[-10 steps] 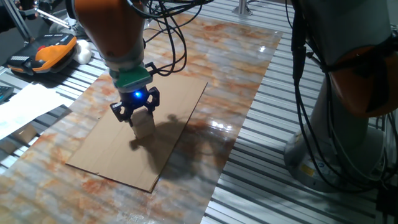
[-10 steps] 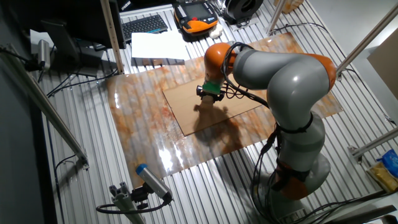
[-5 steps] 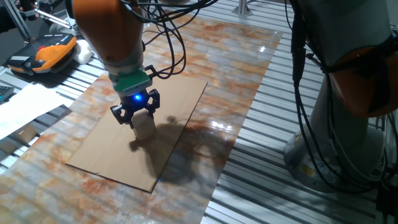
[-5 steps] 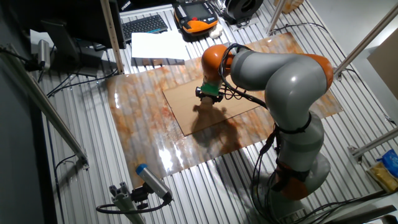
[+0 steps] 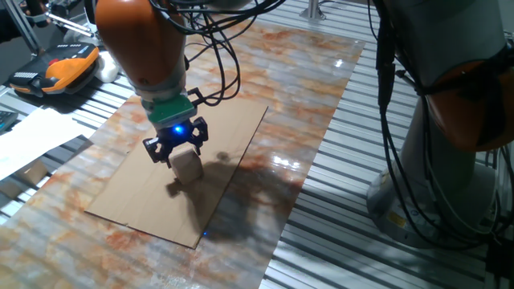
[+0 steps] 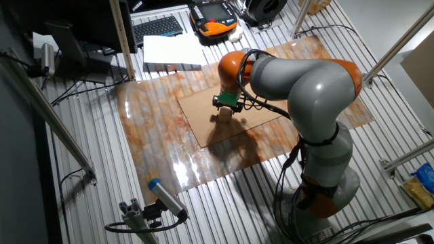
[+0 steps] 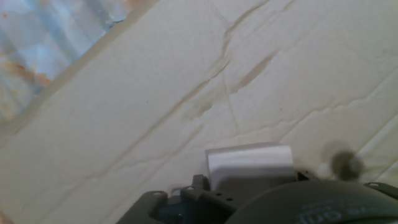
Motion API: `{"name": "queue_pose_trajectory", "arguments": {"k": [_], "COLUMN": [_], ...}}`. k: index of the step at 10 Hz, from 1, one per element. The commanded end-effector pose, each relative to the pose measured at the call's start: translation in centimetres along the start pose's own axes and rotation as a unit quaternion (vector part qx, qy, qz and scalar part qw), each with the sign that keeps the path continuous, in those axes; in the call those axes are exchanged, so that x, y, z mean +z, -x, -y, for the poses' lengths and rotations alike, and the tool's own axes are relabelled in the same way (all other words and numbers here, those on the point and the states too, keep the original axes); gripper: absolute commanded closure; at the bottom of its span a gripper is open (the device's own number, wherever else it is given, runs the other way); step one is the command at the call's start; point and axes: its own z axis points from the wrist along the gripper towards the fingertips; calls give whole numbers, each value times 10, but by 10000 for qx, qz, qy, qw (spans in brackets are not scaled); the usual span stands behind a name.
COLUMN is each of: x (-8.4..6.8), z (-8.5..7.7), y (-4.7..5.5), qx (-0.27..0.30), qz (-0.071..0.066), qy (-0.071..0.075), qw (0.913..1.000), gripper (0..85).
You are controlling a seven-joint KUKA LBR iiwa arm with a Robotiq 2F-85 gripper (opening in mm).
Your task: Grab the block and place it at the designated location
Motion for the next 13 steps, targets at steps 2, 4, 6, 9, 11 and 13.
{"name": "queue_pose_trajectory", "arguments": {"k": [2,4,6,9,11,13], "x": [-3,-19,-38,-66,-86,-111], "z": [0,3,8,20,32,48], "y": [1,1,3,16,39,68], "qx": [-64,-82,-38,-376,-1249,-2044], "qz": [23,-102,-171,-327,-622,-1010], "qy": [-80,-49,-45,40,219,279], "qw": [9999,9999,9998,9988,9900,9733], "gripper": [170,170,170,340,680,850]}}
